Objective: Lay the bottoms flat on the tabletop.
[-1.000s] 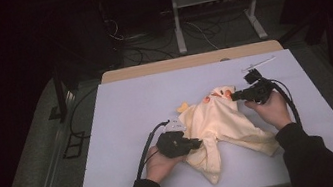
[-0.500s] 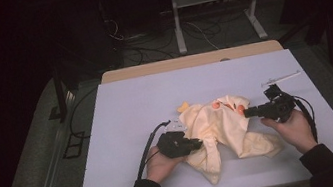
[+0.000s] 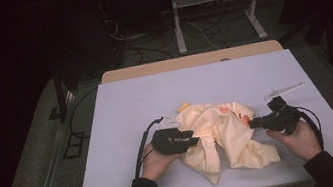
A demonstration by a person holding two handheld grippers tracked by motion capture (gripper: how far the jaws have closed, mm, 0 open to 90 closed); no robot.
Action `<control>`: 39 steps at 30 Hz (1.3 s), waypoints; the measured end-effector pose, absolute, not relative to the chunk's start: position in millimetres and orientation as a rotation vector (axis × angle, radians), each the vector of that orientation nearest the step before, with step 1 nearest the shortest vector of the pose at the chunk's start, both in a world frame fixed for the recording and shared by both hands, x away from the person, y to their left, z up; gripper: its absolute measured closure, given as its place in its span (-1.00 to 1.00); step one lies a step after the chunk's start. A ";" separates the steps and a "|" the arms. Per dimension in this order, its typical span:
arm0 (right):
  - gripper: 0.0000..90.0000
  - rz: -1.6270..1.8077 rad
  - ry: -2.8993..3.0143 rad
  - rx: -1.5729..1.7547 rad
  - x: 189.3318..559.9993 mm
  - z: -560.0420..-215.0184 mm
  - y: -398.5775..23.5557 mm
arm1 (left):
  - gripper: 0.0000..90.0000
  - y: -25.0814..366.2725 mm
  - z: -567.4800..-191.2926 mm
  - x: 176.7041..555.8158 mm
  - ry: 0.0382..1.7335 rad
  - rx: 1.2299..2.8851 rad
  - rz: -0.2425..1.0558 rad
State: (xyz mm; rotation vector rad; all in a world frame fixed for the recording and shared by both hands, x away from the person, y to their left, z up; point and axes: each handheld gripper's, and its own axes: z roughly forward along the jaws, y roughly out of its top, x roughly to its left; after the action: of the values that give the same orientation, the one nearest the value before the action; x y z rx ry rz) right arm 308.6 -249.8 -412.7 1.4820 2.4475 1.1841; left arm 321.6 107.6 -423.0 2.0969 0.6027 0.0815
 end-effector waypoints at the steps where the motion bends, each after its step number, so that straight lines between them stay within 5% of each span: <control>1: 0.87 1.184 2.448 1.480 307.9 -412.4 -249.7 | 0.29 109.3 -421.0 322.7 0.609 2.086 0.099; 14: 0.87 1.199 2.456 1.465 303.5 -411.4 -250.9 | -0.19 113.6 -398.2 370.0 0.737 1.973 0.075; 39: 0.87 1.185 2.484 1.423 297.6 -410.6 -250.5 | -0.09 86.5 -426.0 435.6 0.881 2.212 0.078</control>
State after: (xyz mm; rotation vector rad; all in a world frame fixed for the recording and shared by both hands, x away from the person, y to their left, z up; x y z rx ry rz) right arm 297.6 -250.5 -410.6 1.4232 2.4841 1.1853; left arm 435.6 86.5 -426.0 2.2123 0.8814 0.0777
